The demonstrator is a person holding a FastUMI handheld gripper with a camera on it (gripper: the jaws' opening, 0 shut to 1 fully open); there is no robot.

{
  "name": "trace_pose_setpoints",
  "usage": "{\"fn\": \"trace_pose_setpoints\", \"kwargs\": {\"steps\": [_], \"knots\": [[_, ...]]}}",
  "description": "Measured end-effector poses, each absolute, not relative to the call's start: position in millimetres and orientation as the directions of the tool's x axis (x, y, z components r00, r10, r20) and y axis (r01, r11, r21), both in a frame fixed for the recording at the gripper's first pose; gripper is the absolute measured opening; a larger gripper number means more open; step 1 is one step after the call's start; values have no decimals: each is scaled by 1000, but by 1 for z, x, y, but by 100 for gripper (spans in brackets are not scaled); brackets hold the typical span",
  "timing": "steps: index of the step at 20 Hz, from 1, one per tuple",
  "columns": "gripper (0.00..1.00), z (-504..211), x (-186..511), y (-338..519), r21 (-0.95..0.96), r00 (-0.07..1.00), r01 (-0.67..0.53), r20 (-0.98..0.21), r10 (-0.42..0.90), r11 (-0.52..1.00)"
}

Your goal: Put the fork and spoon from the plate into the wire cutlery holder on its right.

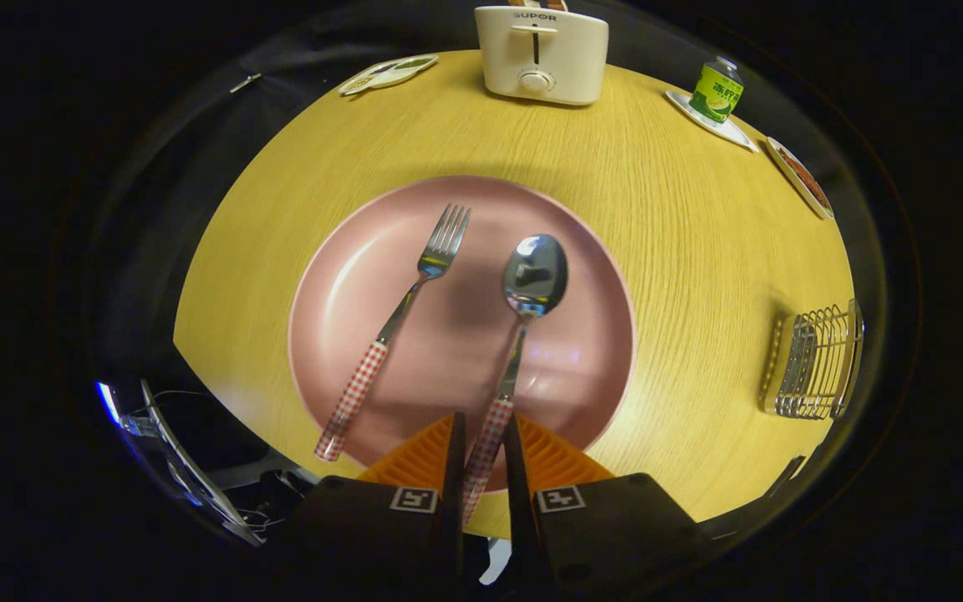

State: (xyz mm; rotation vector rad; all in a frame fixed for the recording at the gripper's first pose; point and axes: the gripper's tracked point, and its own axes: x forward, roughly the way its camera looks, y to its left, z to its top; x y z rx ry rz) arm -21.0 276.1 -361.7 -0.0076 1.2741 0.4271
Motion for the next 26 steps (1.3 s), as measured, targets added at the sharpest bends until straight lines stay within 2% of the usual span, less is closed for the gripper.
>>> {"fn": "trace_pose_setpoints", "kwargs": {"steps": [1,4,8,16,21,26], "knots": [[15,-359,-21,276,252,213,-285,-924,317,925],[13,-352,-22,276,337,190,-209,-907,376,918],[13,-327,-20,265,389,216,-201,-878,428,899],[13,-231,-16,200,475,295,-299,-779,554,828],[13,-213,-14,109,396,291,-349,-816,500,849],[13,-227,-26,24,309,164,-352,-909,383,883]]}}
